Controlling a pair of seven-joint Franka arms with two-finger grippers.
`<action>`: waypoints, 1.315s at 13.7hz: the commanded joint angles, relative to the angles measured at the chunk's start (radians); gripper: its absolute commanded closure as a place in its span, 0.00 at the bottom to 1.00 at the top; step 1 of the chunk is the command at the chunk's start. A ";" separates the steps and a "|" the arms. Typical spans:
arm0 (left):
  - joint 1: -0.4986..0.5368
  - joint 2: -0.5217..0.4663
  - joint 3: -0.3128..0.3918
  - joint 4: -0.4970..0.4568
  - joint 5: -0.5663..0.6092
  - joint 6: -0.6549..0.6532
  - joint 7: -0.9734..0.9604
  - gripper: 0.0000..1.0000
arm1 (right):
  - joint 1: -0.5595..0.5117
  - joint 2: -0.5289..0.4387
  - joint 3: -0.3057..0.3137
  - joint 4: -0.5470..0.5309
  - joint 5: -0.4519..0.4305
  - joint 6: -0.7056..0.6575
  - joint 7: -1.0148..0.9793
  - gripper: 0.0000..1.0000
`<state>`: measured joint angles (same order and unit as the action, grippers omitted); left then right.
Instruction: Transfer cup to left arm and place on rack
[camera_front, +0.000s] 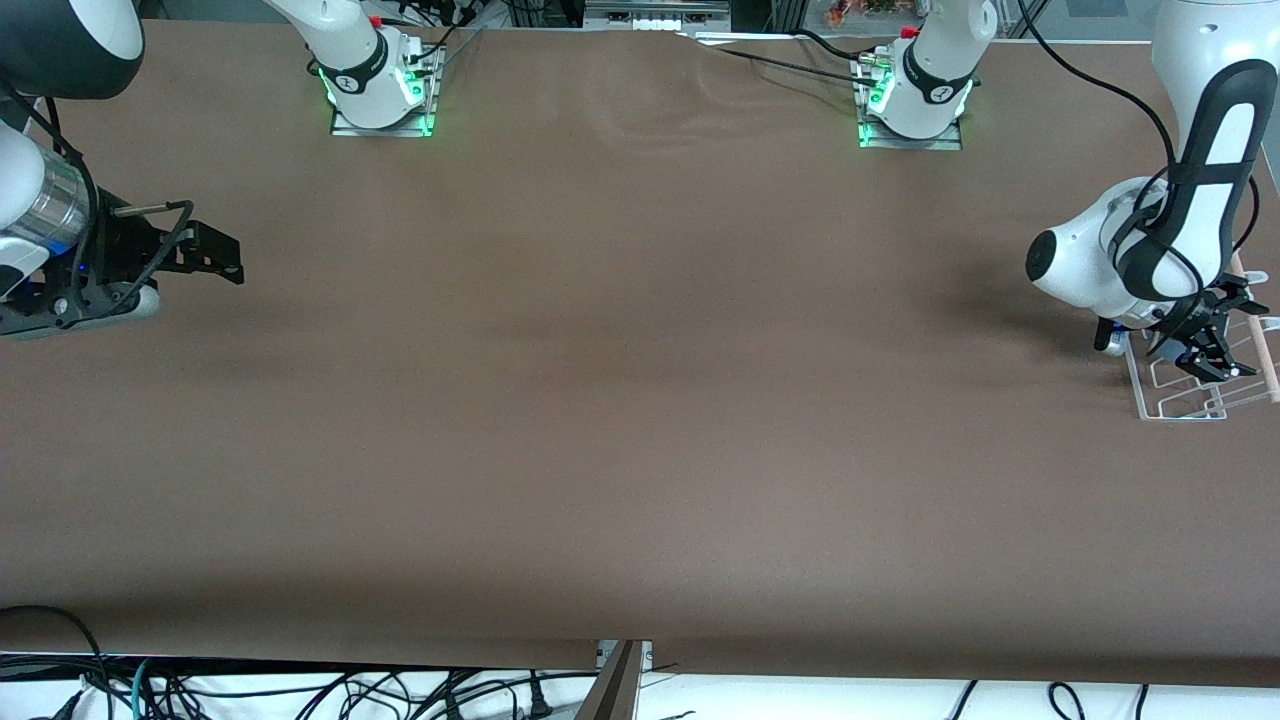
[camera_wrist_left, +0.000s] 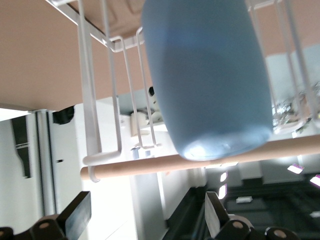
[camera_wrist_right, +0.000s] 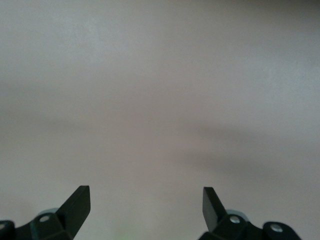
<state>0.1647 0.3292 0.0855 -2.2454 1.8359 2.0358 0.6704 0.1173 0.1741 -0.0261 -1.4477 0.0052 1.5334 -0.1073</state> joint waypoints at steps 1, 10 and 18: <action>-0.007 -0.080 -0.024 0.036 -0.235 -0.006 0.017 0.00 | -0.013 -0.024 0.017 -0.019 -0.014 0.011 0.000 0.01; -0.030 -0.147 -0.183 0.498 -0.949 -0.333 0.069 0.00 | -0.010 -0.024 0.037 -0.016 -0.021 0.007 0.001 0.01; -0.027 -0.220 -0.188 0.694 -1.564 -0.422 -0.278 0.00 | -0.010 -0.025 0.038 -0.014 -0.021 0.004 0.001 0.01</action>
<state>0.1440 0.1425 -0.0989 -1.5640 0.3688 1.6472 0.5244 0.1178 0.1724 -0.0027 -1.4475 0.0008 1.5348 -0.1073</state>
